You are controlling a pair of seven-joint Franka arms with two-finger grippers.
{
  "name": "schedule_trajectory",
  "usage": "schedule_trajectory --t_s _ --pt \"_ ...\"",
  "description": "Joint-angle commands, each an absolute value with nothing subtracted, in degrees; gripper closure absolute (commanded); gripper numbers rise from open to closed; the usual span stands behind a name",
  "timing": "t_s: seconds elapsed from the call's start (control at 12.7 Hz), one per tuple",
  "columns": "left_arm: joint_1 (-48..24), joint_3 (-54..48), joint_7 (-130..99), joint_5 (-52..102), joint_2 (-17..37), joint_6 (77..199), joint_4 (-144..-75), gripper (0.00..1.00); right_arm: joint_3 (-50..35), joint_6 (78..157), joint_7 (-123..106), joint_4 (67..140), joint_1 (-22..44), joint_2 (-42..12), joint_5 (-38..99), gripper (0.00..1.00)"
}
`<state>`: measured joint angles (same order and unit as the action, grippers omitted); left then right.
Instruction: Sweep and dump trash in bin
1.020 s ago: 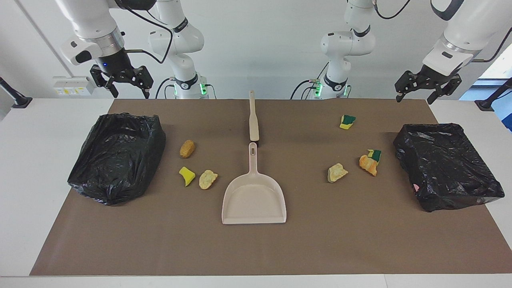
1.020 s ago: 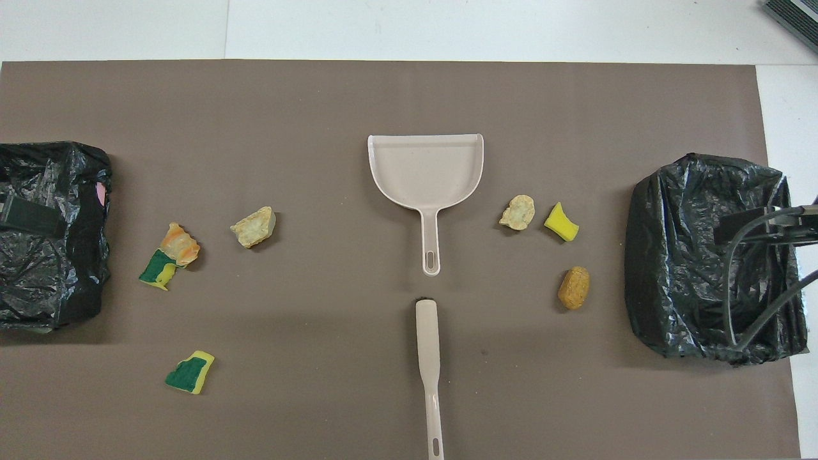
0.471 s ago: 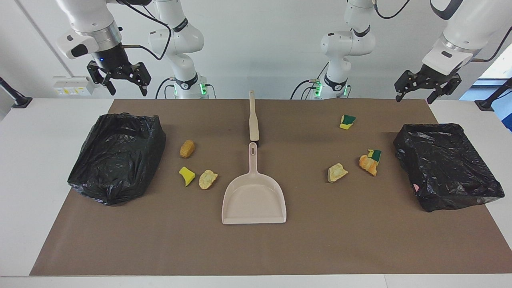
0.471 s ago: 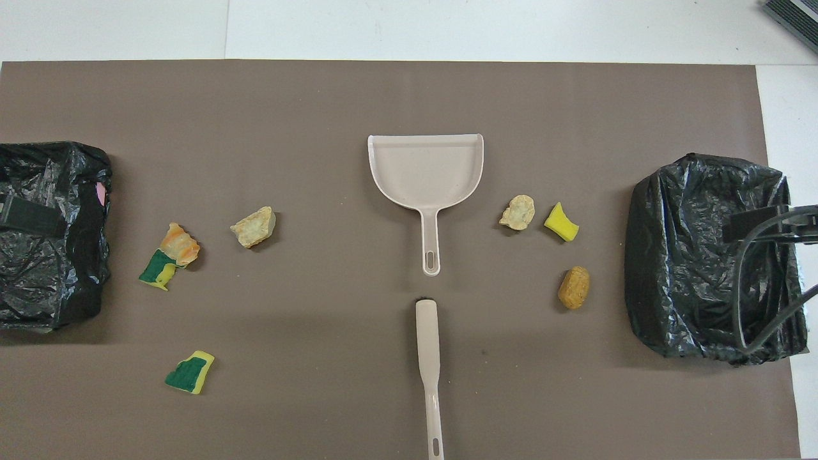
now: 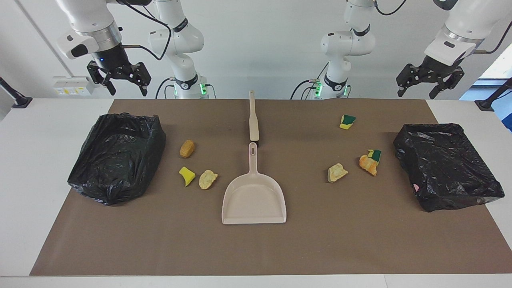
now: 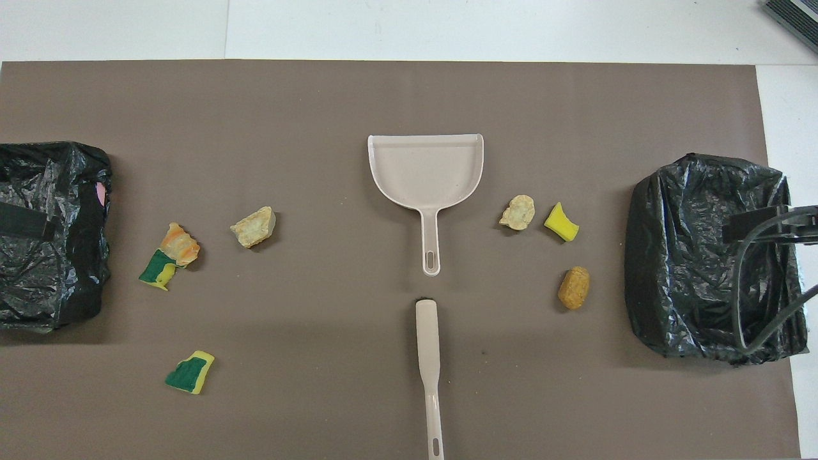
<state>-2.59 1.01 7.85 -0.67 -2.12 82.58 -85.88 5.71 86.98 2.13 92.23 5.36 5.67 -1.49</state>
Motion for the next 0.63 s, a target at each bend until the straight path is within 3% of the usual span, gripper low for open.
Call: schedule_trajectory --t_s 0.0,0.24,0.55 --pt "-2.7 -0.3 7.6 -0.8 -3.5 83.8 -88.0 0.00 5.3 86.7 0.5 94.0 4.7 6.9 -1.2 0.00" --pt "-3.5 -3.1 7.2 -0.8 -4.3 84.0 -90.1 0.00 5.3 85.0 0.5 94.0 4.7 7.0 -1.2 0.00" --pt "-3.4 -9.7 7.0 -0.1 -7.5 86.9 -98.2 0.00 5.3 83.8 -0.1 93.9 4.7 7.1 -1.4 0.00"
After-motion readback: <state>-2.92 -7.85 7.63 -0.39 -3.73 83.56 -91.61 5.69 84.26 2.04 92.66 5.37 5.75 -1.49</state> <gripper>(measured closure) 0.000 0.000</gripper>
